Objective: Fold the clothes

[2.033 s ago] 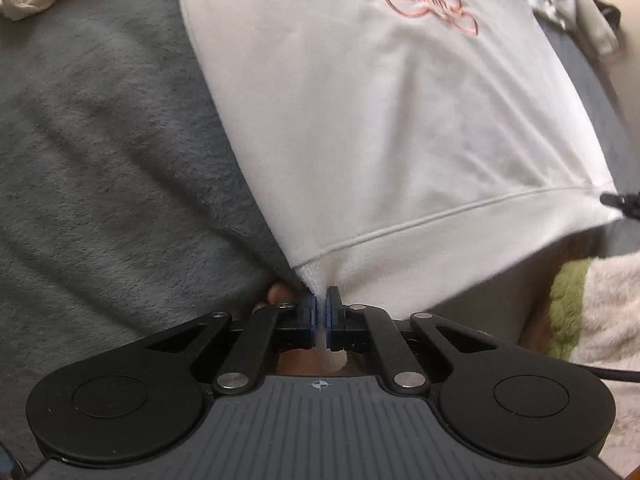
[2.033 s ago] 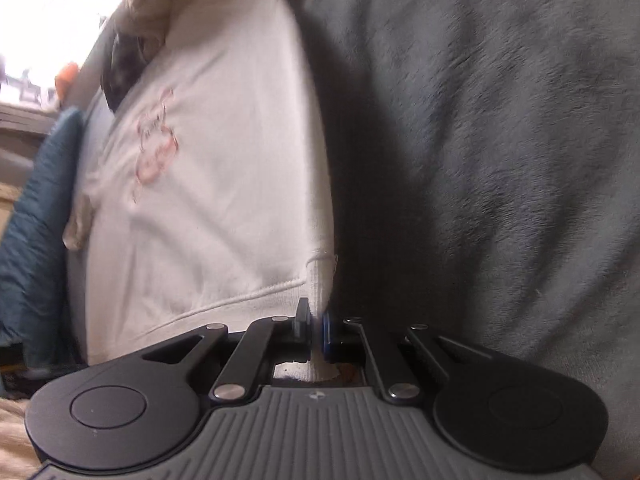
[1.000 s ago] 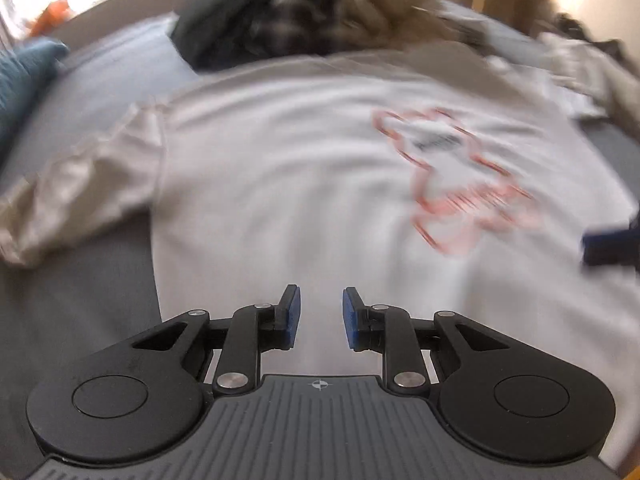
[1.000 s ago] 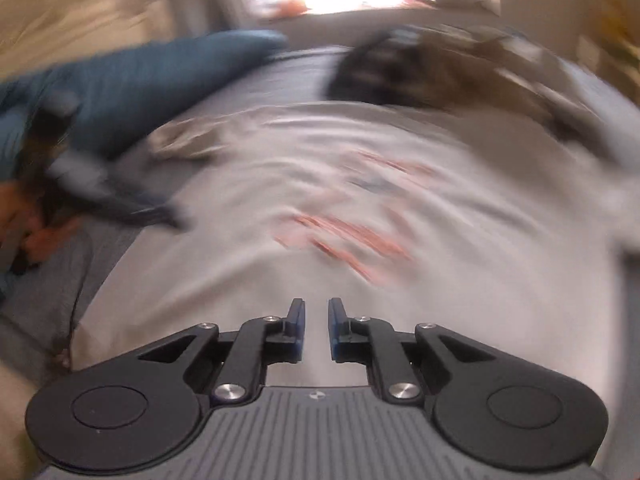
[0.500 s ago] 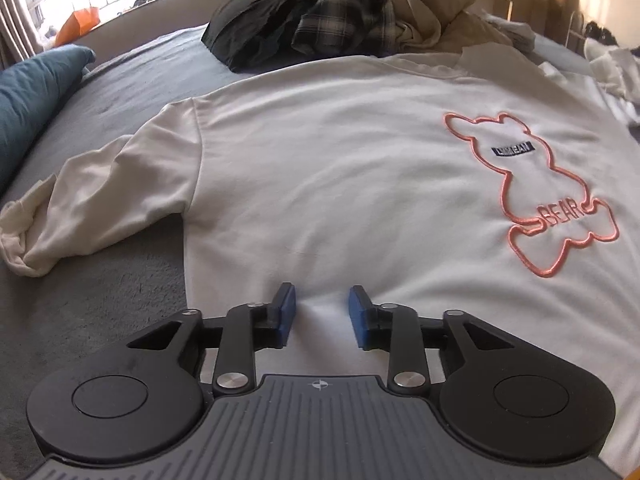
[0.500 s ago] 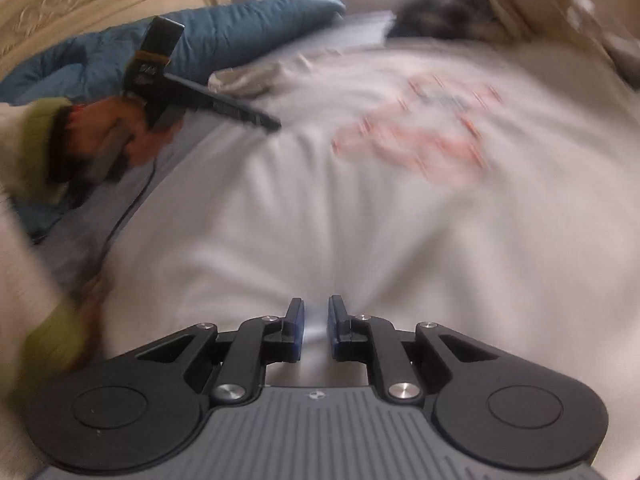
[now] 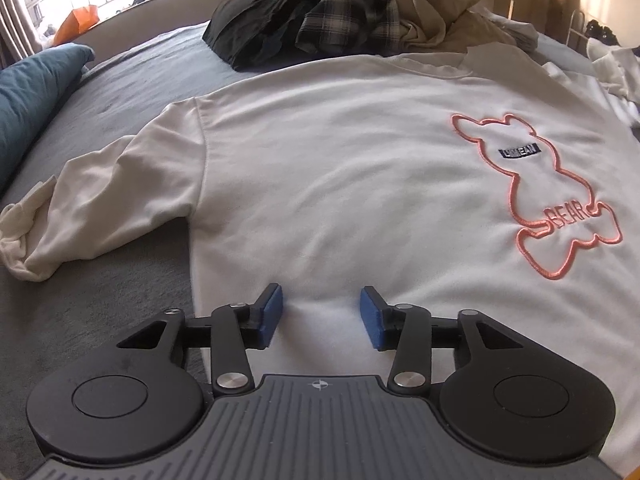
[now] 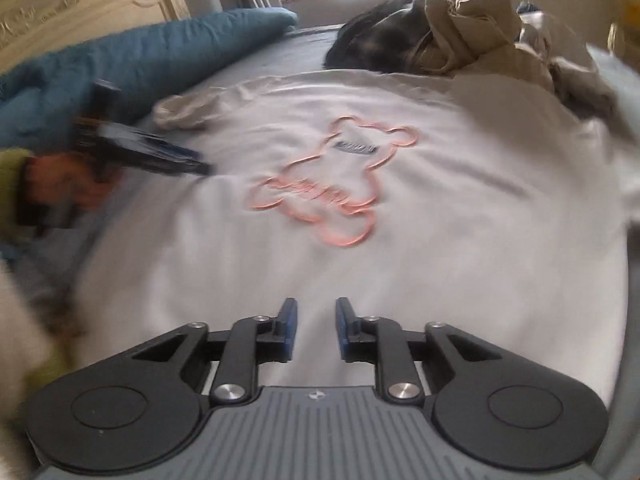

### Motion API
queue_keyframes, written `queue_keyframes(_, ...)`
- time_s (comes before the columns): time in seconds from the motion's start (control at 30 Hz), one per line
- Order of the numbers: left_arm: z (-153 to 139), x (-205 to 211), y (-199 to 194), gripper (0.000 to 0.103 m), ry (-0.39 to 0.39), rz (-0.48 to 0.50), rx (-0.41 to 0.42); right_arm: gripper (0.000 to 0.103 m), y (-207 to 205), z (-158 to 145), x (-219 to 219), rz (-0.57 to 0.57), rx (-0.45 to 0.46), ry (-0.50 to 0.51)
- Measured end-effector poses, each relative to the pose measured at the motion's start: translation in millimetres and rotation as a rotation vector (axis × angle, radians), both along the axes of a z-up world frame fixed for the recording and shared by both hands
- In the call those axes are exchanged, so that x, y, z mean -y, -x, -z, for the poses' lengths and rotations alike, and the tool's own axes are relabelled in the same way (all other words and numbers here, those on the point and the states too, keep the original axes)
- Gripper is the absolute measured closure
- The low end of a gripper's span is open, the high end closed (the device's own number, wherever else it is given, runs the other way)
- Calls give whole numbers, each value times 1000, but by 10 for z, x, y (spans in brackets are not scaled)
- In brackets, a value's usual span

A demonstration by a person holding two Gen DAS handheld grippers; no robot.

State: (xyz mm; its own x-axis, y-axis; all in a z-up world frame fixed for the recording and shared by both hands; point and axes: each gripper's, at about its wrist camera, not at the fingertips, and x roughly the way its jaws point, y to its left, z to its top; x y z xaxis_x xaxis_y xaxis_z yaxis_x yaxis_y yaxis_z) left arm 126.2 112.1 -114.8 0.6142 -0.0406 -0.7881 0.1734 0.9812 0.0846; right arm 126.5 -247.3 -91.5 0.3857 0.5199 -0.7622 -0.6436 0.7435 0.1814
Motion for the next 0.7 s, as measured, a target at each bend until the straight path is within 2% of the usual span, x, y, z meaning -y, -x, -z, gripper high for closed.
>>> queue_keyframes(0.03,-10,-26,9,55,-1,-3,-3,79,-47,85,84,21,-18,25)
queue_keyframes(0.07,-28,-69,24,54,-3,-12,-6,79,-50,113,245,46,-39,-2)
queue_keyframes(0.2,-76,-260,58,53,3,-82,-18,78,86,34,982,272,-137,-40)
queue_keyframes(0.3,-135,-338,24,53,17,-124,-3,78,139,-80,1438,502,-132,-33)
queue_keyframes(0.33,-159,-351,3,53,22,-134,6,78,142,-122,1492,543,-115,-50)
queue_keyframes(0.47,-246,-282,-213,53,40,-158,58,77,-169,-224,1224,557,-5,-51)
queue_keyframes(0.57,-268,-194,-463,53,70,-201,76,77,-623,-188,769,525,31,-22)
queue_keyframes(0.63,-274,-137,-644,53,96,-237,81,77,-947,-191,529,500,51,-44)
queue_keyframes(0.7,-321,-78,-836,53,115,-227,115,77,-1270,-240,343,487,80,-68)
